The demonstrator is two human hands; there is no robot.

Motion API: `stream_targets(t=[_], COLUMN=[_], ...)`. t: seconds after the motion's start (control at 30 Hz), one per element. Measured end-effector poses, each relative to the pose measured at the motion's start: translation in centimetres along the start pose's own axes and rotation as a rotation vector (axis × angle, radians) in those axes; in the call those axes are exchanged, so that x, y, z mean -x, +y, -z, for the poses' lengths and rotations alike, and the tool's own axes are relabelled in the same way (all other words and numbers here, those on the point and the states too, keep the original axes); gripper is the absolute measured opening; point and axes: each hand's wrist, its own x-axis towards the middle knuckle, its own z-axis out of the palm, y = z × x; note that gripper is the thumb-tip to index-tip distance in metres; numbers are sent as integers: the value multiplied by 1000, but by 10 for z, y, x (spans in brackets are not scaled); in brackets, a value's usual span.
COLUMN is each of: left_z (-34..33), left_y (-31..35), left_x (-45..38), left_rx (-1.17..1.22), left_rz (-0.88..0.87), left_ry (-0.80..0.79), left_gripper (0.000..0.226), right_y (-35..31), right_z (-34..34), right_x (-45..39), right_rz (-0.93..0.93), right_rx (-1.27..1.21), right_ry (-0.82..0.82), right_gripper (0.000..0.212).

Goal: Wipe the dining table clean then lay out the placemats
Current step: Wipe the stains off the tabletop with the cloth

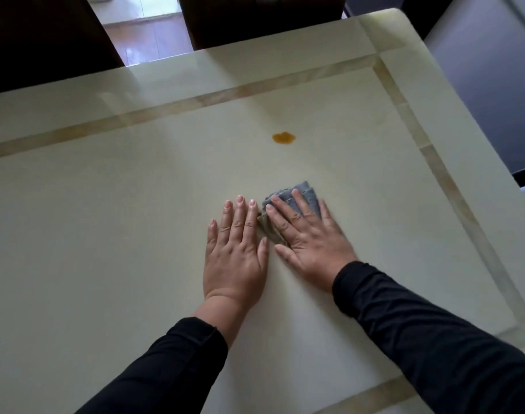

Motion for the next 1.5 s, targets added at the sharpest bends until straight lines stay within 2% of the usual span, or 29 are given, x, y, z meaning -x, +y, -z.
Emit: stream_targets(t=[0.03,0.1,0.17,0.2,0.3,0.37,0.43,0.57,0.73,0.83,0.93,1.07,1.17,1.23,1.4,1.5], left_z=[0,0,1,1,-1,-2,-1,-1,18,23,17,12,14,14,17,18], left_y=[-1,-1,-1,-1,-1,-1,0,1,-11,-17,-20,-21,-20,-20,-19,-19], left_x=[1,2,2,2,2,2,1,0,-41,-71,-71,-71,-73,-73,-72,-71], left_rx=[0,1,11,19,27,29,37,15,30,20,-2,31,62,72,50,52], left_rz=[-2,-2,-4,-2,5,13,22,41,1,18,0,-6,47,67,49,52], left_ry=[-3,-9,-5,-2,13,15,27,43,59,28,62,88,122,129,128,131], left_gripper=[66,67,67,67,68,69,71,70,57,58,61,64,66,66,67,66], right_y=[18,44,40,27,-11,-7,6,5,9,9,0,-14,-2,12,34,31], right_z=[2,5,2,-1,-6,0,8,10,8,9,9,7,13,23,39,37], right_x=[-8,-18,-14,-8,12,0,-31,-65,-65,-68,-62,-61,-89,-117,-164,-154], right_rz=[-7,-223,-404,-427,-277,-112,-27,-180,-131,-128,-137,14,147,171,-131,-38], right_rx=[28,4,-31,-28,-48,-30,4,-30,-25,-43,-30,-15,75,163,66,66], right_ry=[-15,-12,51,69,53,9,-19,-6,-3,11,16,-1,-20,-26,-45,-43], right_gripper=[70,72,73,73,73,70,68,68,68,69,69,67,66,66,66,67])
